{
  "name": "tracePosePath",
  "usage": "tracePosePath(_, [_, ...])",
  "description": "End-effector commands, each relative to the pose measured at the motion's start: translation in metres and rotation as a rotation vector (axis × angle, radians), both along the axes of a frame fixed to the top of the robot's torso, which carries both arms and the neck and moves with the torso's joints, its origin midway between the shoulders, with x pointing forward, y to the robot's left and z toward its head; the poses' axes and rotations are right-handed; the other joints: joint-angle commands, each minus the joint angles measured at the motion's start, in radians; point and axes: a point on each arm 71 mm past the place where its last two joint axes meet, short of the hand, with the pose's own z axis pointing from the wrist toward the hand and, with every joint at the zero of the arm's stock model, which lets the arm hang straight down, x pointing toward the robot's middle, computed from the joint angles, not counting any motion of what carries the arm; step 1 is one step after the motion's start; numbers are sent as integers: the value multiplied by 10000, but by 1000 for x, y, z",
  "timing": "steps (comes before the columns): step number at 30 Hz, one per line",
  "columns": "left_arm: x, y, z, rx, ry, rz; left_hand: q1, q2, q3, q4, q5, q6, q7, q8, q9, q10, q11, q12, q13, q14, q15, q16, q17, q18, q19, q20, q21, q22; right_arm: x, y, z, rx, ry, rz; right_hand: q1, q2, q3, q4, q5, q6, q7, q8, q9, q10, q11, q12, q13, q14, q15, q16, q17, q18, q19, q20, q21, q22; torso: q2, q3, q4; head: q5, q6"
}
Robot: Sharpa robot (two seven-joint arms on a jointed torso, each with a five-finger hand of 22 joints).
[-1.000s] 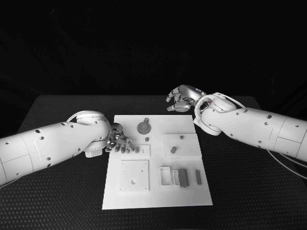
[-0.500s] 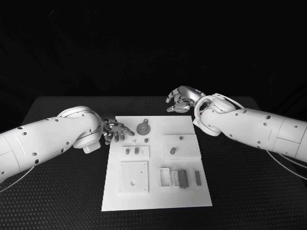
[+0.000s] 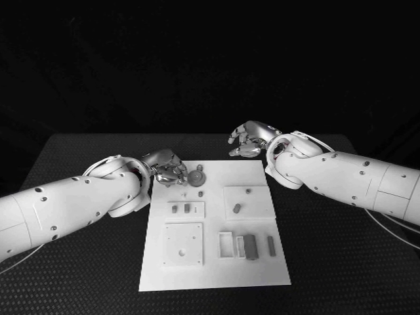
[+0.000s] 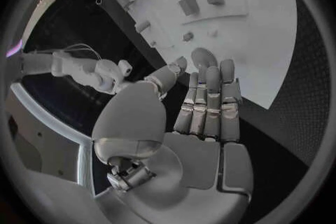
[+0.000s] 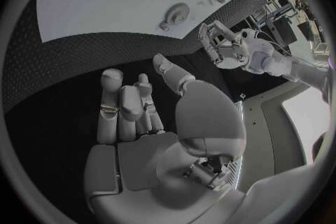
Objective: Assemble the parts on the task board
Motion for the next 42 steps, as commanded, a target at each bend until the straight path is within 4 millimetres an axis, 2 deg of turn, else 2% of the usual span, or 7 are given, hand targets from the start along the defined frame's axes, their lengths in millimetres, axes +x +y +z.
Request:
tracePosePath(1, [-11,-19,7,289,-2596,-2001,209,-34,-53,-35,-28,25,-30,53,-207,184,-9,-318,-236,183,-55,110,64,188,216,-70,113,78,0,0,0,-33,24,103,-82,8,-20,33,32,-100,133,-56,-10,-46,16,39,-14,-48,13,-67,3,311,-2,-58,-41,183,3,-13,-17,-15,41])
tracePosePath(7, [-16,-34,-1,486,-3189,-2567,474,-139,-172,-32,-24,192,10,161,-635,654,-63,-900,-644,584,-140,369,224,310,652,-152,345,298,0,1,-1,-26,17,108,-83,8,-19,33,31,-101,134,-57,-11,-46,17,40,-15,-47,13,-66,3,311,-1,-59,-41,183,18,-1,-36,-50,98])
tracePosePath(11, [-17,-40,-3,547,-3352,-2685,496,-215,-227,-31,-21,370,-72,261,-764,891,-165,-1038,-735,707,-240,419,267,310,779,-224,393,365,0,1,-1,-28,21,108,-85,8,-19,34,31,-102,135,-58,-11,-46,17,41,-15,-47,13,-66,4,311,0,-59,-41,183,29,-5,-41,-75,102])
tracePosePath(17, [-18,-49,-10,1164,-3388,-2916,522,-204,-279,-29,-21,547,-40,361,-946,1181,-198,-1199,-819,926,-292,611,387,329,1018,-310,538,515,-1,1,-1,-19,20,128,-86,9,-19,35,31,-102,135,-58,-12,-46,18,41,-16,-46,14,-66,4,311,1,-60,-42,183,18,19,-31,-101,100])
tracePosePath(22, [-13,-49,-19,1681,-2851,-2808,271,-237,-444,4,-31,693,60,448,-1082,900,48,-1582,-987,762,-74,690,447,385,899,-152,536,647,-1,1,-1,-17,21,132,-88,10,-18,37,31,-102,135,-58,-12,-46,18,42,-17,-46,14,-66,4,311,3,-60,-42,183,34,10,-45,-129,79])
tracePosePath(27, [-12,-49,-25,1926,-2813,-2795,289,-226,-469,-17,-27,354,32,283,-1277,1032,77,-1661,-1025,754,-39,768,479,511,928,-85,553,724,-1,1,-1,-16,17,123,-89,10,-18,37,31,-101,135,-58,-12,-45,18,43,-17,-45,14,-66,5,311,4,-61,-42,183,18,13,-26,-160,56])
tracePosePath(42, [-9,-50,-32,2183,-2597,-2754,255,-185,-467,7,-25,407,123,368,-1459,981,73,-1937,-1188,790,-43,857,496,564,1000,-75,565,832,-2,4,0,9,14,194,-95,14,-17,42,31,-101,136,-58,-12,-45,19,45,-19,-43,15,-65,6,311,8,-62,-43,183,-4,-1,-2,-149,10])
